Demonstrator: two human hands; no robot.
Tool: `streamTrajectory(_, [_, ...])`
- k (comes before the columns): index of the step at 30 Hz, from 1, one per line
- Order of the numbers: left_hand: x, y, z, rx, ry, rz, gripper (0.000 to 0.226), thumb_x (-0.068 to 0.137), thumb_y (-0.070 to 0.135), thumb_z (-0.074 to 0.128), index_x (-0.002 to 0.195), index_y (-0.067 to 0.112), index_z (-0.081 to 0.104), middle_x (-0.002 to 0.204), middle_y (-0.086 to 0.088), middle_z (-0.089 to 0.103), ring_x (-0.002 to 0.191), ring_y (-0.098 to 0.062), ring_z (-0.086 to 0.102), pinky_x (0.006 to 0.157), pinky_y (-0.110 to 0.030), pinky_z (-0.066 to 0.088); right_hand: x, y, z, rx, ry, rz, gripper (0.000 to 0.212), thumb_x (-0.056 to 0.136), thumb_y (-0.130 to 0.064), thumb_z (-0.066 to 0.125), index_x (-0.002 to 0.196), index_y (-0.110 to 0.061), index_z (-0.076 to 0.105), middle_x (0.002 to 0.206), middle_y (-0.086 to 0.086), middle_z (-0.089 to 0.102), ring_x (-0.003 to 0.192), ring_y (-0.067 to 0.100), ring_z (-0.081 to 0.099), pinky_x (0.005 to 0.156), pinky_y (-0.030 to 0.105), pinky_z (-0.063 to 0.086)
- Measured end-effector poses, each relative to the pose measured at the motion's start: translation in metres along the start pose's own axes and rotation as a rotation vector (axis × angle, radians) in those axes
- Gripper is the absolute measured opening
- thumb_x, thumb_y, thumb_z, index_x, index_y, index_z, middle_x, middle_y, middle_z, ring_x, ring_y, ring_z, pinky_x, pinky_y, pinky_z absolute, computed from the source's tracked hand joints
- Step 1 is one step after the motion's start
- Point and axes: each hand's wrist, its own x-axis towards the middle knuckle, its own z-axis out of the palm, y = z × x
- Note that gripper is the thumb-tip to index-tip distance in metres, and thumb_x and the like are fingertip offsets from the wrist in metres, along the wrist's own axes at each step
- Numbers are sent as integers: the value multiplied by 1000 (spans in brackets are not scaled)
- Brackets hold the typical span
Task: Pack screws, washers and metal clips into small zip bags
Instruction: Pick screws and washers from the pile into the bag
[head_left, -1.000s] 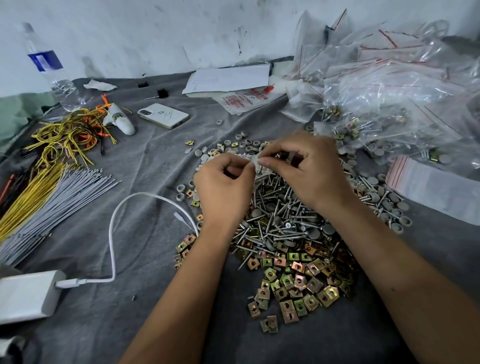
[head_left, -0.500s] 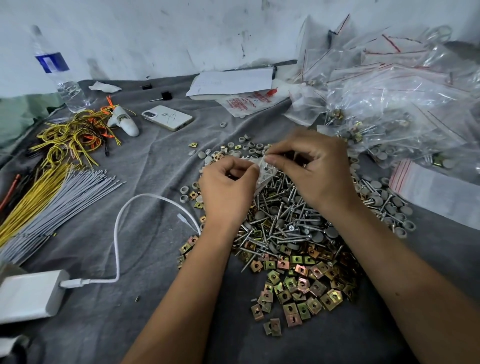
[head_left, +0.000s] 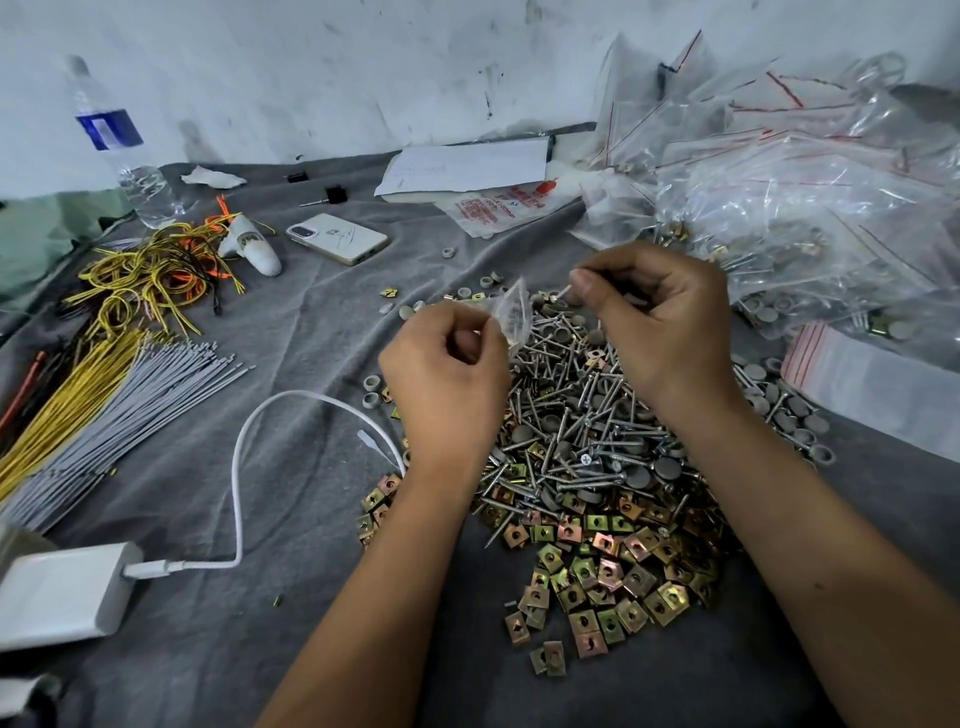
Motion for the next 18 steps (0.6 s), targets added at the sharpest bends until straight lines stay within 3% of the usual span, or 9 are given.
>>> streamTrajectory(3, [-2,0,1,178,-36,176,8,83,12,72,75,15,72,68,7,61,64,-13,57,62,-34,49,-2,0,1,-20,-83,-16,11,89,-16,77,97,-24,76,88,-6,78,82,12,76,72,27,60])
streamTrajectory(7, [-1,-4,2,96,-9,136,9,84,17,72,75,18,71,65,9,60,64,-15,58,62,-42,51,-6,0,4,-292,-278,-75,14,86,-16,81,100,-18,79,89,-12,76,81,1,72,75,17,56])
streamTrajectory(9, [-2,-3,1,40,-11,148,10,85,20,72,76,22,70,68,10,62,65,-15,61,62,-44,52,-7,0,6,-420,-350,-87,15,84,-16,83,99,-19,81,90,-10,77,80,1,70,76,19,55])
streamTrajectory(15, [-3,0,3,12,1,185,8,87,20,72,79,22,72,72,12,66,66,-13,64,60,-40,54,-7,-4,6,-358,-250,-120,16,86,-14,80,102,-16,81,94,-6,78,85,1,72,80,26,60])
streamTrajectory(18, [-3,-1,3,19,-10,168,9,85,15,73,79,21,73,71,12,66,65,-11,63,60,-37,54,-8,-5,8,-405,-336,-140,23,86,-10,79,109,-15,80,101,-3,79,92,8,74,85,34,60])
